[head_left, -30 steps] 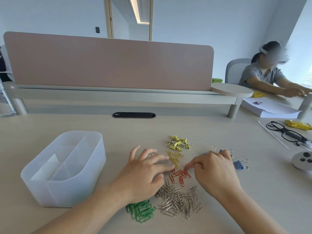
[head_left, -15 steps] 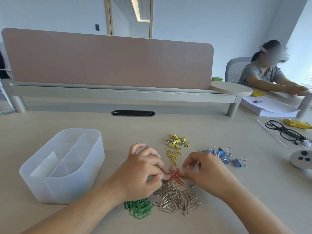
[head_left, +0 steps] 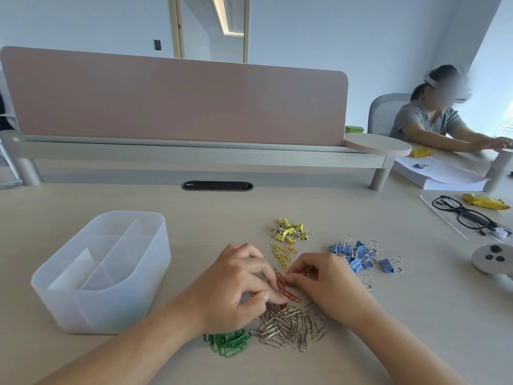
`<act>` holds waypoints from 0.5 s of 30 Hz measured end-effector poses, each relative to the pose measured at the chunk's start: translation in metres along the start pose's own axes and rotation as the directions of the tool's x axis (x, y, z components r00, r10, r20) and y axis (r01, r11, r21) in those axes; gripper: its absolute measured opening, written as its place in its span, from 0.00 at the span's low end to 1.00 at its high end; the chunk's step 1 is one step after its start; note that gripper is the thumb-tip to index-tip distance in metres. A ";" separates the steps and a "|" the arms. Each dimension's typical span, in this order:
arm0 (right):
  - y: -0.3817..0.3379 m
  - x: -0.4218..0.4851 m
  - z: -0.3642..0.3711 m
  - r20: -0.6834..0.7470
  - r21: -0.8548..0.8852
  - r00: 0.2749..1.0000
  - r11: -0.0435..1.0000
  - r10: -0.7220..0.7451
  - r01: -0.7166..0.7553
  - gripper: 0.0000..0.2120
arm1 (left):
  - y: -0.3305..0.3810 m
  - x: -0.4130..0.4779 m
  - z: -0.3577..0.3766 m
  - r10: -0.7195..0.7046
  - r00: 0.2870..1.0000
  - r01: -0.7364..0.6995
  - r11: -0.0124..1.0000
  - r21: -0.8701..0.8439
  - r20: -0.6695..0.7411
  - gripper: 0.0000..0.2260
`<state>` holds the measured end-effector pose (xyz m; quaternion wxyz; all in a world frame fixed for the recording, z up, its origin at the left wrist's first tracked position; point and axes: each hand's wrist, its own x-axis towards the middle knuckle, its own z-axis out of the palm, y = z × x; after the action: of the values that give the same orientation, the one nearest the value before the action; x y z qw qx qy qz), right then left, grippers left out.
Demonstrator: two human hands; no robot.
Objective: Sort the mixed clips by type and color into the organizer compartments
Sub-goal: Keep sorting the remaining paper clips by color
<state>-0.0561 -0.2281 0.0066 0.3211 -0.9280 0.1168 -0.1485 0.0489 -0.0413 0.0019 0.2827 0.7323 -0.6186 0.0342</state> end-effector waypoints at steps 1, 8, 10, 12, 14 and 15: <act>0.001 0.000 -0.001 -0.006 0.008 1.000 1.000 0.002 -0.002 0.05 | 0.000 0.000 -0.001 -0.003 1.000 0.003 1.000 0.009 -0.002 0.15; 0.003 0.000 -0.005 0.021 0.004 1.000 1.000 0.017 -0.017 0.04 | -0.005 0.000 0.004 -0.053 0.999 0.053 0.994 0.097 -0.001 0.17; 0.001 0.000 -0.005 0.045 0.008 0.999 1.000 0.010 -0.011 0.04 | -0.007 0.000 0.005 -0.083 0.996 0.084 0.995 0.062 -0.018 0.19; -0.001 -0.001 -0.004 0.081 0.021 0.997 1.000 -0.009 0.008 0.07 | -0.008 0.000 0.004 -0.101 0.994 0.102 0.994 0.024 -0.041 0.19; -0.001 -0.002 -0.004 0.105 0.024 0.994 1.000 -0.016 0.013 0.09 | -0.007 0.000 0.002 -0.084 0.995 0.085 0.996 0.014 -0.044 0.17; 0.000 -0.002 -0.005 0.114 0.012 0.993 1.000 -0.018 0.017 0.10 | -0.006 0.000 0.002 -0.070 0.997 0.071 0.997 0.023 -0.034 0.17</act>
<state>-0.0595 -0.2299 0.0098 0.3312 -0.9342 0.0893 -0.0986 0.0543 -0.0415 -0.0021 0.2851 0.7563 -0.5872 0.0437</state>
